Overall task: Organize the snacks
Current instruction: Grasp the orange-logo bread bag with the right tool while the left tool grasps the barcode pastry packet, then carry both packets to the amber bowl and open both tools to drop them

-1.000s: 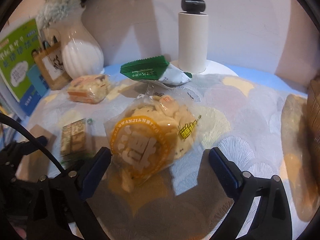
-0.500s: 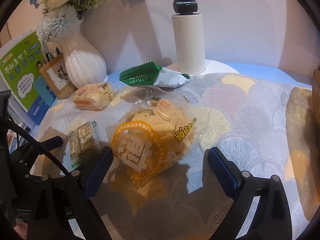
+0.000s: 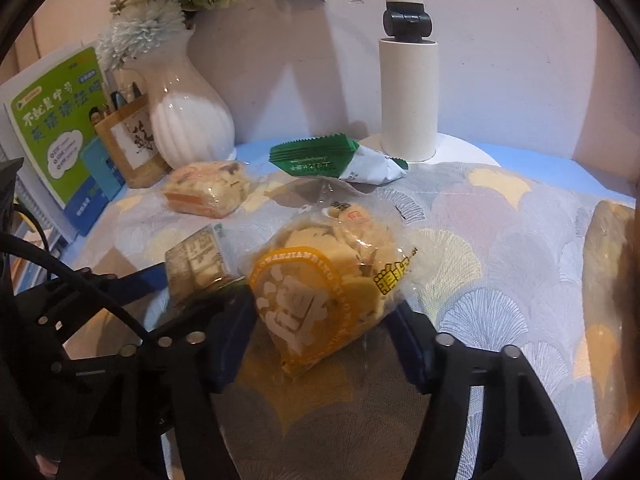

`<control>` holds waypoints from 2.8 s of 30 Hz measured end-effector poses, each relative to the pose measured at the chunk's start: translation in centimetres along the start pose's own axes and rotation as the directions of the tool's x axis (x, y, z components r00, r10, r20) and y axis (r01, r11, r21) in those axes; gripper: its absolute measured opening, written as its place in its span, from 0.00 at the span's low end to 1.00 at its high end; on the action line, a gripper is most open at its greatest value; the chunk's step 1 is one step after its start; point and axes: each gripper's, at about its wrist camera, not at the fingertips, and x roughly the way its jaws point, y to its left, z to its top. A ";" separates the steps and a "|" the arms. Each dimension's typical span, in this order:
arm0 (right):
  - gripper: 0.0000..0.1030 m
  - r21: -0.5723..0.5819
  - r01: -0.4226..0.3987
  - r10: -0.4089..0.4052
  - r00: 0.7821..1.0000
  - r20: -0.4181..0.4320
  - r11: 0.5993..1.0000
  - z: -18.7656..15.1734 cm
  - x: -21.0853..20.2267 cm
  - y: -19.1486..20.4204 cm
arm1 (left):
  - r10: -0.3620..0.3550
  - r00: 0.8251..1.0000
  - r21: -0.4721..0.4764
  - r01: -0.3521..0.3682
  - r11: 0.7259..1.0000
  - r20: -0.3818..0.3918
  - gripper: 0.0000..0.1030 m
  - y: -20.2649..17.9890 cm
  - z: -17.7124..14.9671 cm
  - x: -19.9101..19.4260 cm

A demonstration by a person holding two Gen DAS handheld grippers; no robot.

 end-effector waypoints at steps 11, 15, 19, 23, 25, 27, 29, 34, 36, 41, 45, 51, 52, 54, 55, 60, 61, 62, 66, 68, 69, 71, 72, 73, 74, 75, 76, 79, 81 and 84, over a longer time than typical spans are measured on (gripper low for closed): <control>0.55 0.074 -0.143 0.137 0.988 0.075 0.987 -0.4 -1.5 -1.8 | -0.094 0.995 -0.115 0.096 0.989 0.023 0.10 2.5 -0.3 -0.4; 0.56 0.085 -0.185 0.175 0.978 0.112 0.979 -0.4 -2.1 -2.2 | -0.161 0.986 -0.184 0.165 0.969 0.038 0.35 4.3 -0.4 -0.7; 0.56 0.100 -0.205 0.190 0.971 0.144 0.974 -0.4 -2.5 -2.5 | -0.191 0.976 -0.289 0.213 0.934 0.103 0.86 6.4 -0.5 -1.3; 0.56 0.135 -0.231 0.209 0.965 0.156 0.964 -0.4 -2.6 -3.3 | -0.187 0.979 -0.400 0.205 0.893 0.085 0.93 7.7 -0.1 -0.3; 0.56 0.151 -0.241 0.215 0.962 0.166 0.959 -0.4 -2.8 -3.7 | -0.184 0.981 -0.446 0.189 0.875 0.056 0.93 7.7 0.4 0.7; 0.56 0.168 -0.248 0.218 0.959 0.180 0.954 -0.4 -3.0 -4.1 | -0.160 0.985 -0.451 0.171 0.876 0.062 0.93 7.0 1.1 0.9; 0.56 0.186 -0.251 0.216 0.958 0.189 0.950 -0.4 -3.1 -4.5 | -0.146 0.988 -0.423 0.150 0.893 0.044 0.93 5.6 1.9 1.6; 0.56 0.246 -0.263 0.214 0.955 0.207 0.933 -0.5 -3.1 -5.7 | 0.093 0.996 -0.211 -0.093 0.973 -0.012 0.41 0.8 2.4 2.3; 0.56 0.266 -0.275 0.223 0.952 0.211 0.924 -0.5 -3.1 -6.1 | 0.062 0.998 -0.216 -0.059 0.974 0.008 0.41 1.0 2.3 1.9; 0.56 0.277 -0.298 0.238 0.943 0.231 0.913 -0.6 -3.3 -6.4 | 0.007 0.996 -0.289 0.020 0.957 0.091 0.41 2.8 1.7 0.5; 0.56 0.262 -0.320 0.256 0.934 0.250 0.910 -0.6 -3.5 -6.3 | -0.008 0.991 -0.286 0.046 0.957 0.134 0.41 2.9 1.3 -0.5; 0.56 0.228 -0.335 0.272 0.924 0.269 0.914 -0.7 -3.9 -5.9 | -0.009 0.988 -0.297 0.055 0.953 0.154 0.41 3.1 0.9 -1.5; 0.56 0.229 -0.336 0.272 0.923 0.270 0.914 -0.8 -4.0 -5.9 | -0.005 0.988 -0.300 0.053 0.952 0.157 0.41 2.9 1.1 -1.2; 0.56 0.231 -0.332 0.266 0.924 0.274 0.915 -1.2 -4.4 -5.9 | 0.012 0.987 -0.305 0.039 0.952 0.161 0.41 2.8 1.3 -1.3; 0.56 0.233 -0.336 0.269 0.923 0.277 0.913 -1.5 -4.9 -5.9 | 0.016 0.987 -0.305 0.033 0.952 0.157 0.41 2.8 1.3 -1.1; 0.56 0.246 -0.341 0.265 0.918 0.294 0.907 -3.0 -8.7 -6.9 | -0.043 0.992 -0.305 0.077 0.949 0.117 0.41 1.2 1.5 -2.3; 0.56 0.242 -0.332 0.253 0.917 0.308 0.912 -2.6 -10.1 -7.4 | -0.060 0.991 -0.301 0.093 0.949 0.118 0.41 0.5 1.8 -2.8; 0.56 0.239 -0.328 0.242 0.913 0.327 0.914 -2.0 -11.7 -8.0 | -0.069 0.990 -0.287 0.103 0.952 0.123 0.41 -0.5 2.4 -3.5; 0.56 0.213 -0.278 0.173 0.897 0.407 0.937 1.3 -18.2 -10.8 | -0.147 0.973 -0.192 0.180 0.965 0.176 0.41 -5.2 6.1 -7.3; 0.56 0.200 -0.227 0.121 0.891 0.438 0.953 2.7 -21.2 -12.2 | -0.171 0.963 -0.127 0.200 0.972 0.207 0.41 -8.2 8.2 -9.4; 0.56 0.202 -0.196 0.087 0.891 0.446 0.960 3.3 -22.6 -13.1 | -0.188 0.957 -0.100 0.213 0.972 0.219 0.41 -9.5 9.1 -10.2; 0.56 0.226 -0.157 0.039 0.891 0.453 0.961 3.9 -24.7 -15.3 | -0.244 0.941 -0.043 0.261 0.964 0.234 0.41 -12.4 11.0 -11.7; 0.56 0.242 -0.144 0.020 0.892 0.452 0.960 4.1 -25.3 -16.3 | -0.277 0.931 -0.018 0.289 0.957 0.237 0.41 -13.9 11.8 -12.2; 0.56 0.260 -0.125 -0.005 0.894 0.449 0.958 4.1 -25.9 -17.4 | -0.308 0.922 0.009 0.315 0.949 0.236 0.41 -15.5 12.5 -12.7; 0.57 0.275 -0.102 -0.033 0.895 0.446 0.956 4.1 -26.4 -18.3 | -0.329 0.915 0.032 0.331 0.943 0.233 0.41 -16.9 13.0 -12.9; 0.57 0.292 -0.077 -0.062 0.897 0.438 0.953 4.0 -26.9 -19.4 | -0.350 0.909 0.058 0.347 0.936 0.227 0.42 -18.3 13.4 -13.1; 0.58 0.313 -0.058 -0.086 0.900 0.428 0.948 3.7 -27.0 -20.4 | -0.371 0.902 0.086 0.361 0.928 0.218 0.42 -19.9 13.6 -13.1; 0.62 0.390 -0.018 -0.136 0.922 0.363 0.920 2.6 -26.3 -23.8 | -0.437 0.888 0.161 0.415 0.895 0.139 0.46 -24.7 13.6 -11.6; 0.80 0.436 0.020 -0.164 0.941 0.295 0.900 1.6 -25.2 -25.5 | -0.458 0.887 0.194 0.439 0.877 0.060 0.82 -27.1 13.3 -10.0; 0.84 0.501 0.031 -0.170 0.958 0.233 0.865 0.2 -24.1 -27.5 | -0.394 0.918 0.224 0.377 0.899 0.040 0.89 -28.2 12.6 -8.6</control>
